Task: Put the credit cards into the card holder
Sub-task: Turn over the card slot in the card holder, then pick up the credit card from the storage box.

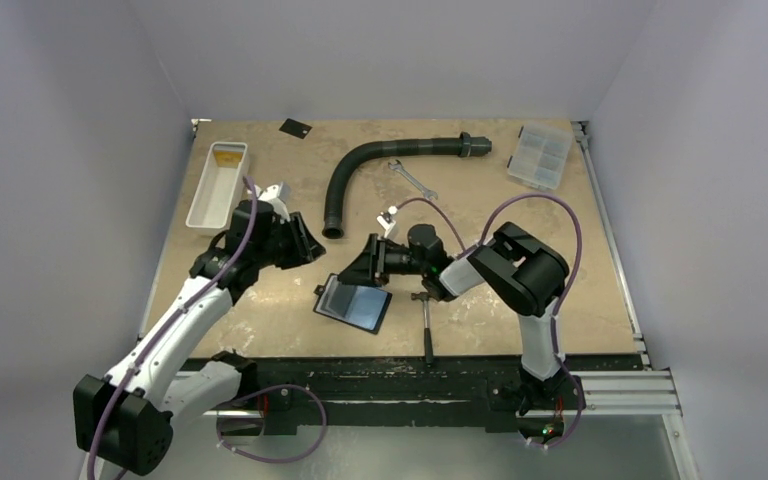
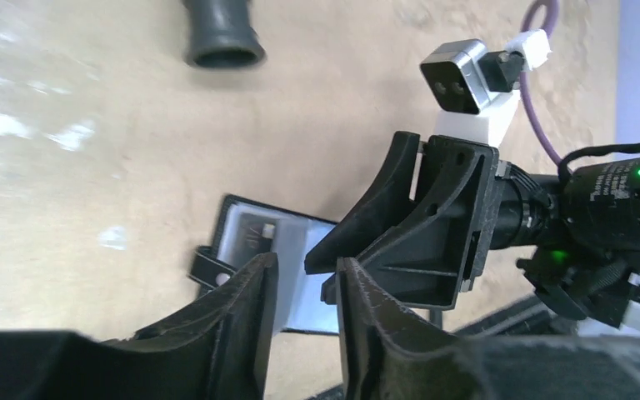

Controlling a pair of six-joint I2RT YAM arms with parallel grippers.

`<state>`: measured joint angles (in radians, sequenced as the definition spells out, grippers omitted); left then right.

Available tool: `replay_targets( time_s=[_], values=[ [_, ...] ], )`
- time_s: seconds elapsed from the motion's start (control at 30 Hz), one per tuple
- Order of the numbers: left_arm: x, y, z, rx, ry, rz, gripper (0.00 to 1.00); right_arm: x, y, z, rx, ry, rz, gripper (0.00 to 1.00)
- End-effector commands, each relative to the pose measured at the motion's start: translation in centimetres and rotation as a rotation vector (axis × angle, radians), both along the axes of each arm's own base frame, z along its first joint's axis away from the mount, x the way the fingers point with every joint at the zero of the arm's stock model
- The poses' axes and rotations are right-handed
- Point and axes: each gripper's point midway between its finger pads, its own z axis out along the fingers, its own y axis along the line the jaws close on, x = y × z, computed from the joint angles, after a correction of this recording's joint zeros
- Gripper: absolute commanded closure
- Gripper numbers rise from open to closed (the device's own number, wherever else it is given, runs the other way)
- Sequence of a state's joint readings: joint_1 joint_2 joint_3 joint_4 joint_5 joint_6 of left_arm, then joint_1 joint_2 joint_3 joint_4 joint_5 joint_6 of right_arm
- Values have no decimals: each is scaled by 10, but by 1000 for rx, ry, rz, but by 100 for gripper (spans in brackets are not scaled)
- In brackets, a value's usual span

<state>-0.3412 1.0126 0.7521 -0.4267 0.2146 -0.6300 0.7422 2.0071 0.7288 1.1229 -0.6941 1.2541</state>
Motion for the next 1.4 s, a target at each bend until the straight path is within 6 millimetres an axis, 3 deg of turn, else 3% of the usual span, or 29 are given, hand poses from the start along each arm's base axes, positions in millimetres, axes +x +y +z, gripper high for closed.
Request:
replay_targets(
  time_s=[0.0, 0.07, 0.13, 0.2, 0.37, 0.5, 0.7, 0.83, 1.07, 1.2, 1.37],
  values=[
    [7, 45, 18, 180, -56, 159, 62, 27, 27, 15, -58, -118, -21, 53],
    [15, 54, 24, 189, -73, 203, 56, 34, 23, 25, -90, -175, -5, 53],
    [28, 60, 35, 176, -105, 240, 51, 46, 5, 23, -246, -310, -26, 49],
    [47, 70, 50, 143, -151, 292, 44, 45, -24, 5, -469, -411, 0, 41],
    [105, 95, 64, -91, -194, 430, 36, 32, -57, 4, -576, -566, 52, 40],
    [160, 133, 63, -243, -155, 563, 33, 28, -60, 1, -555, -599, 57, 37],
    [227, 201, 58, -165, -198, 871, 26, 33, -49, -11, -519, -616, 76, 31],
    [266, 228, 56, -156, -233, 980, 25, 35, -49, -18, -514, -608, 85, 31],
    [295, 273, 44, -90, -312, 1190, 21, 41, -67, -23, -492, -590, 48, 32],
    [316, 280, 23, -73, -268, 1209, 21, 44, -76, -22, -472, -583, 27, 32],
    [324, 279, -18, -78, -175, 1229, 23, 44, -76, -24, -468, -576, 32, 33]
  ],
)
